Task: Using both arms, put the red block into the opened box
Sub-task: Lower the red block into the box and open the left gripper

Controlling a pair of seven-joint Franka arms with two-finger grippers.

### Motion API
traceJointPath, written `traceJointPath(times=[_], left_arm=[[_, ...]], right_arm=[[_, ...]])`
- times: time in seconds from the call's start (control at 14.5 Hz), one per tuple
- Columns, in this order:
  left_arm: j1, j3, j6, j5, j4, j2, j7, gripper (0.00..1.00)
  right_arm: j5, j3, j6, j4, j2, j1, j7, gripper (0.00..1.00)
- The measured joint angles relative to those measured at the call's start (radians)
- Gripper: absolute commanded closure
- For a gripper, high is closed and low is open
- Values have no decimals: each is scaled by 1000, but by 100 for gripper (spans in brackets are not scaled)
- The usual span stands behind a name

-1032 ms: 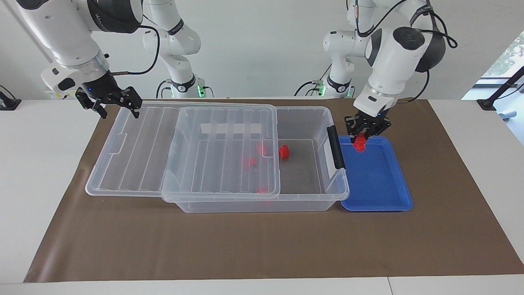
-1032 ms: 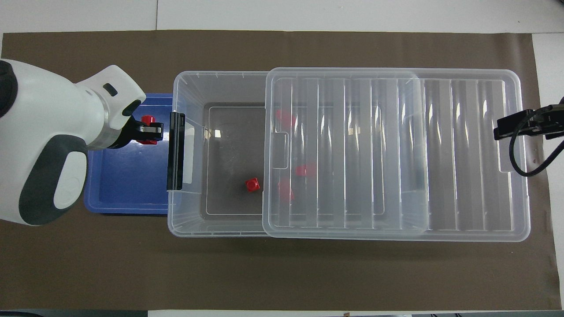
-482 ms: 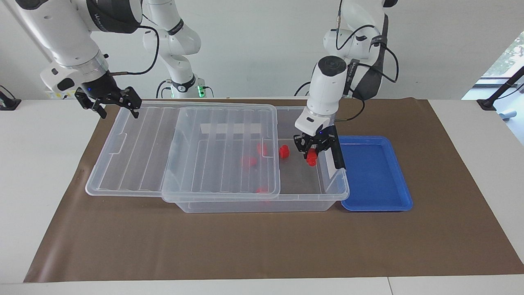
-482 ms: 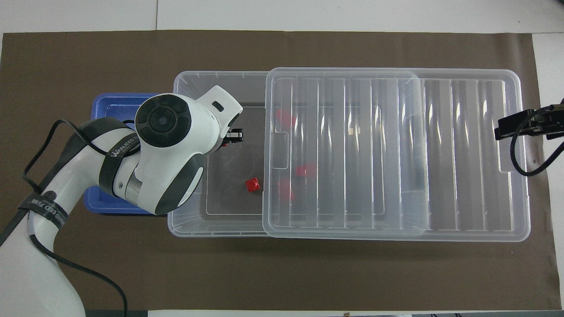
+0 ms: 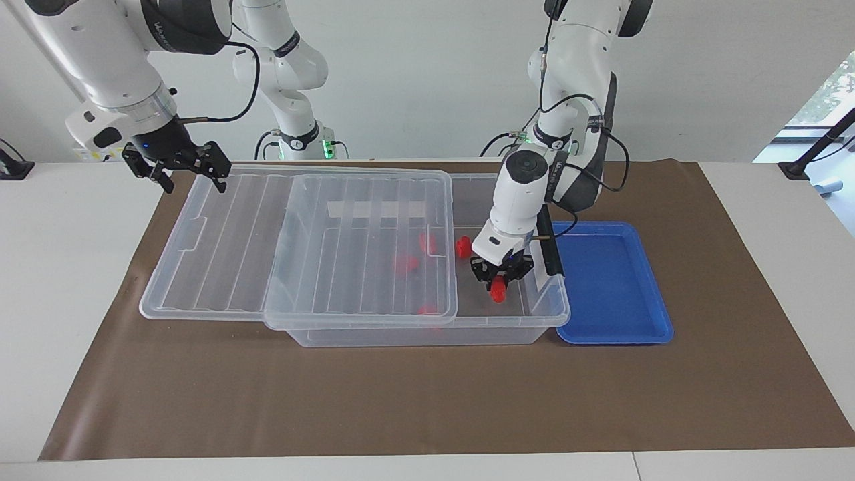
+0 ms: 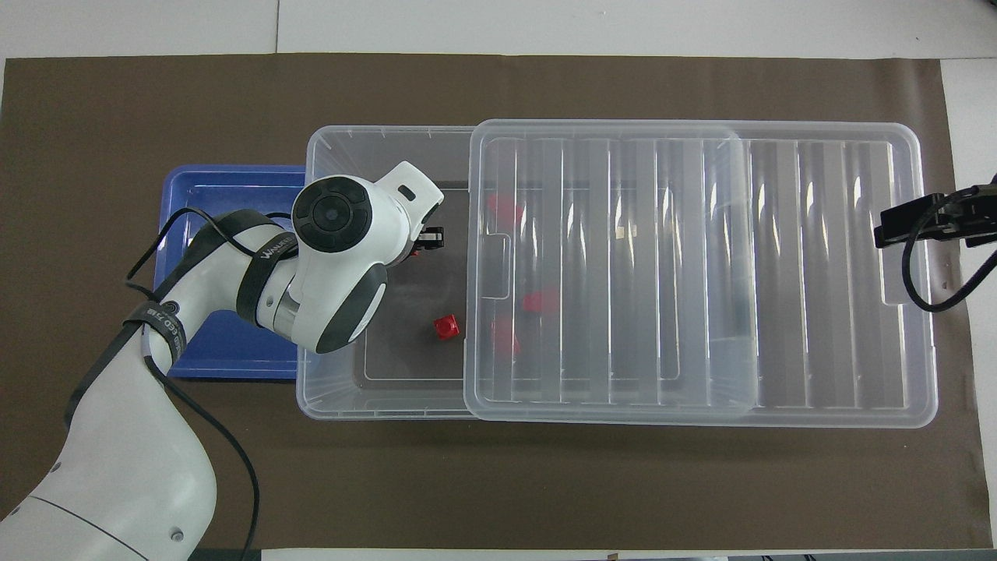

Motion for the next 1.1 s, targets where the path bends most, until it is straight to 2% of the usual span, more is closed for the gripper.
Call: traceJointPath(times=[0.48, 0.55, 0.62, 0.96, 1.1], left_arm=[[7, 14, 64, 0, 0, 45, -5, 100], [9, 16, 64, 0, 0, 45, -6, 48], [12, 17, 65, 0, 0, 45, -6, 0], [19, 16, 66, 0, 6, 39, -6, 0], [18, 15, 58, 0, 14, 11, -7, 0]], right_arm=[[0, 0, 0, 0, 0, 0, 0, 0], [0, 0, 0, 0, 0, 0, 0, 0], [0, 0, 0, 0, 0, 0, 0, 0], [0, 0, 0, 0, 0, 0, 0, 0], [0, 0, 0, 0, 0, 0, 0, 0]])
